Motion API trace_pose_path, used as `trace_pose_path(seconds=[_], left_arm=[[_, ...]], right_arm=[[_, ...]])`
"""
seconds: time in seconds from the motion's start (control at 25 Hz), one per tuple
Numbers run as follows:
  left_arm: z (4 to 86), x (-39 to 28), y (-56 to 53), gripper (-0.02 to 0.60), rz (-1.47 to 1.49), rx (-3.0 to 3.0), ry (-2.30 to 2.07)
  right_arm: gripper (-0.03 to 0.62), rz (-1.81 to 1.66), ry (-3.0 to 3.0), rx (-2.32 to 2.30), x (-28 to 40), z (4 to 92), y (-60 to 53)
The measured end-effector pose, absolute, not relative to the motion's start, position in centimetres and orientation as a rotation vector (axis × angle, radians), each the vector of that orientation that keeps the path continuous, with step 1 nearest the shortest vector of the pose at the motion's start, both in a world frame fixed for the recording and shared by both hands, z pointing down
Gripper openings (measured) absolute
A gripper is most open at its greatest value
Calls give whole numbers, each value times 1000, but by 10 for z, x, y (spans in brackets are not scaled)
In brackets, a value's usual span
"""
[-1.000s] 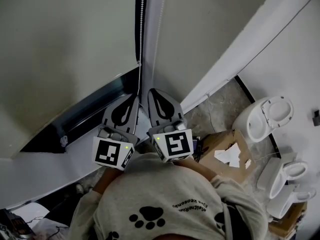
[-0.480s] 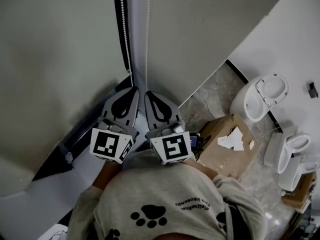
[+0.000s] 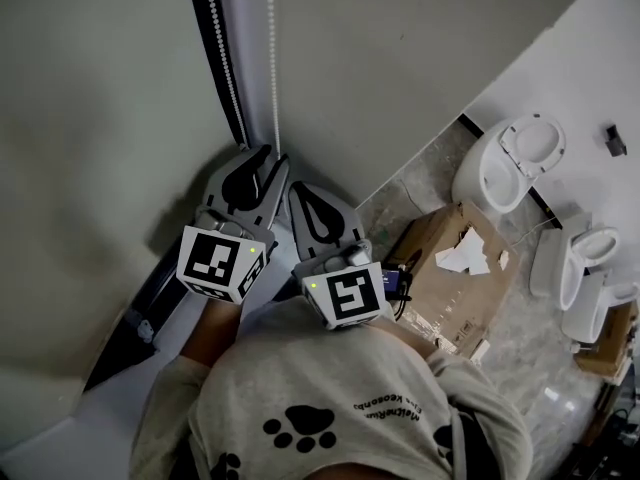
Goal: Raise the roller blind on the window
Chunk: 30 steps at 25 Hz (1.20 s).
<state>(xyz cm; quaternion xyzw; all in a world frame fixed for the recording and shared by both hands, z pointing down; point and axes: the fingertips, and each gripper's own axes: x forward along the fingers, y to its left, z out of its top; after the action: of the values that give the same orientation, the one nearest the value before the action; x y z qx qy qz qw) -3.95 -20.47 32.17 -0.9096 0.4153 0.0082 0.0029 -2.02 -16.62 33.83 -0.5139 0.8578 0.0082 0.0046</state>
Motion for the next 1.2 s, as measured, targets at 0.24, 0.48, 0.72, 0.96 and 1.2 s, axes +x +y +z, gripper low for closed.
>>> trace_pose_path(seconds=[0.24, 0.48, 0.72, 0.96, 1.2], left_arm=[[330, -26, -204, 82, 37, -2871, 1234], [331, -24, -196, 12, 18, -2901, 1161], [341, -26, -183, 9, 11, -2973, 1136], [347, -33, -173, 9, 46, -2961, 1169], [366, -31, -167, 8, 70, -3012, 1201]], right_arm=[[11, 32, 2660, -1655, -6, 351, -158], [11, 34, 2652, -1664, -5, 351, -154], [11, 29, 2657, -1648, -6, 343, -154], [11, 31, 2664, -1626, -7, 341, -155], [11, 46, 2682, -1602, -8, 342, -155]])
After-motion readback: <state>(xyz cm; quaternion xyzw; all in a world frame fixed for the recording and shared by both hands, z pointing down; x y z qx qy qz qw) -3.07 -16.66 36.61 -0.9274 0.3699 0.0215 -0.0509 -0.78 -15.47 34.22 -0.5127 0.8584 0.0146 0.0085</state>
